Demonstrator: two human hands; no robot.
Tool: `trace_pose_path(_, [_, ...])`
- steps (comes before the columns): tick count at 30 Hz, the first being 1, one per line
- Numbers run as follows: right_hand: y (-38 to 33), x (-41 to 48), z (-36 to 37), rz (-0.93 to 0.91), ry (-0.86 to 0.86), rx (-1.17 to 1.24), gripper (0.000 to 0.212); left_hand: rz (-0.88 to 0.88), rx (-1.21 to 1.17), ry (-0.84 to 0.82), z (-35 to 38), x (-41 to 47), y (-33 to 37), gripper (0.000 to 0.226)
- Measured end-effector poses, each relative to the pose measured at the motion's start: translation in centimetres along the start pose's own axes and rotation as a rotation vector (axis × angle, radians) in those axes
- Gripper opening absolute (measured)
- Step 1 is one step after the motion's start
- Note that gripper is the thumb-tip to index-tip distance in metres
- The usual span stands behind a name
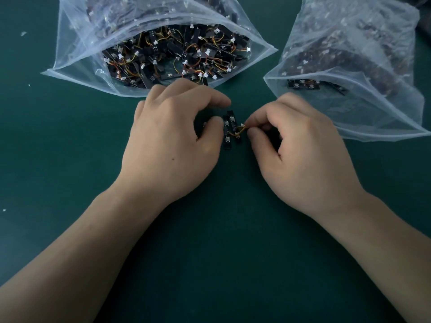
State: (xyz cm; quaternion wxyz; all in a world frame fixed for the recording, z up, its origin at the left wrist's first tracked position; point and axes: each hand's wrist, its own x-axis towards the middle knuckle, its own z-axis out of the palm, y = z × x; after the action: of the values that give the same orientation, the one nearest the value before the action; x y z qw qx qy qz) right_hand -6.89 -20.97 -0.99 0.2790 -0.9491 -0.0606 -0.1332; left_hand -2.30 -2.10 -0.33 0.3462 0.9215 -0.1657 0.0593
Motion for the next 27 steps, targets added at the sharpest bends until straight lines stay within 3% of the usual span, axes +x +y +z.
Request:
trace_pose_path(11, [-0.60,-0.04,-0.25,0.045,0.016,-0.028,0.005,-0.012,0.100,-0.041,0.19,-0.24,0.29,0.025])
trace_pose_path(17, [-0.65,0.03,-0.38,0.042,0.010,-0.027,0.005,-0.003,0.102,-0.055,0.04,-0.24,0.35,0.039])
trace_pose_path(27, [-0.72,-0.05,-0.37,0.012,-0.006,-0.009,0.003,0.004,0.112,-0.065,0.05,-0.10,0.27,0.039])
